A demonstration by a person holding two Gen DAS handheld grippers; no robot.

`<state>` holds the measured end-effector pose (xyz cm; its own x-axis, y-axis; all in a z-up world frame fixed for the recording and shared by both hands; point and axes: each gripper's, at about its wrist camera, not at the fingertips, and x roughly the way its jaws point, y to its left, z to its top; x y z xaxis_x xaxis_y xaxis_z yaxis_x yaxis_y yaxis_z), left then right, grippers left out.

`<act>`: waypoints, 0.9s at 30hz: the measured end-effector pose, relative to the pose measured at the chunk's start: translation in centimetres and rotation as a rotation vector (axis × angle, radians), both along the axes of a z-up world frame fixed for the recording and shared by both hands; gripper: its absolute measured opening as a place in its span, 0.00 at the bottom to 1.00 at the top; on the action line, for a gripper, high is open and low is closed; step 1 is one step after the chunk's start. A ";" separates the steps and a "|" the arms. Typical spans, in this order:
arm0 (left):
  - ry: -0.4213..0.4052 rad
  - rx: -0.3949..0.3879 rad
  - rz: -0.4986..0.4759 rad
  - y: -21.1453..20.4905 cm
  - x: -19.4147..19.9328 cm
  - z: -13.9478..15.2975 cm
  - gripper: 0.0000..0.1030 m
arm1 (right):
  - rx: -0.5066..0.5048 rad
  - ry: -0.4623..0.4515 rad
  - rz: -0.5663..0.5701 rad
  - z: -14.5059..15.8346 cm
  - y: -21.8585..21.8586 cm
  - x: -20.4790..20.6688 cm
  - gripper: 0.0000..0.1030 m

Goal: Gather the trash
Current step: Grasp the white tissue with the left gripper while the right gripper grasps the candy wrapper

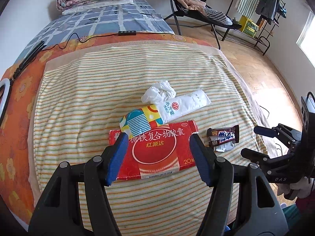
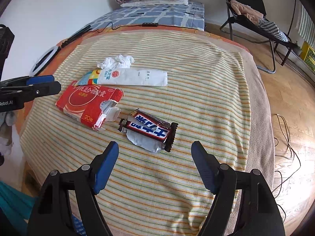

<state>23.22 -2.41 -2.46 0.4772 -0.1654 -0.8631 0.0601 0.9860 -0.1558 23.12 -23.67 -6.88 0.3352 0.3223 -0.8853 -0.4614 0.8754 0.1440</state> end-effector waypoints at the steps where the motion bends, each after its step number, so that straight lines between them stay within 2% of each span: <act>1: -0.001 -0.003 0.003 0.0 0.8 -0.1 0.64 | 0.005 0.007 -0.003 -0.2 0.0 0.4 0.74; 12: 0.039 0.031 -0.003 -0.9 7.4 -3.0 0.64 | 0.012 0.040 0.047 -2.7 0.9 3.6 0.74; 20: 0.080 0.039 0.006 -0.8 10.2 -5.7 0.64 | 0.047 0.085 0.103 -4.3 1.7 4.3 0.74; 24: 0.095 0.019 -0.006 -1.1 10.3 -6.5 0.52 | 0.037 0.084 0.124 -4.7 2.1 3.9 0.73; 27: 0.088 0.021 -0.028 -1.7 10.2 -6.5 0.37 | 0.036 0.078 0.128 -4.7 2.1 3.7 0.71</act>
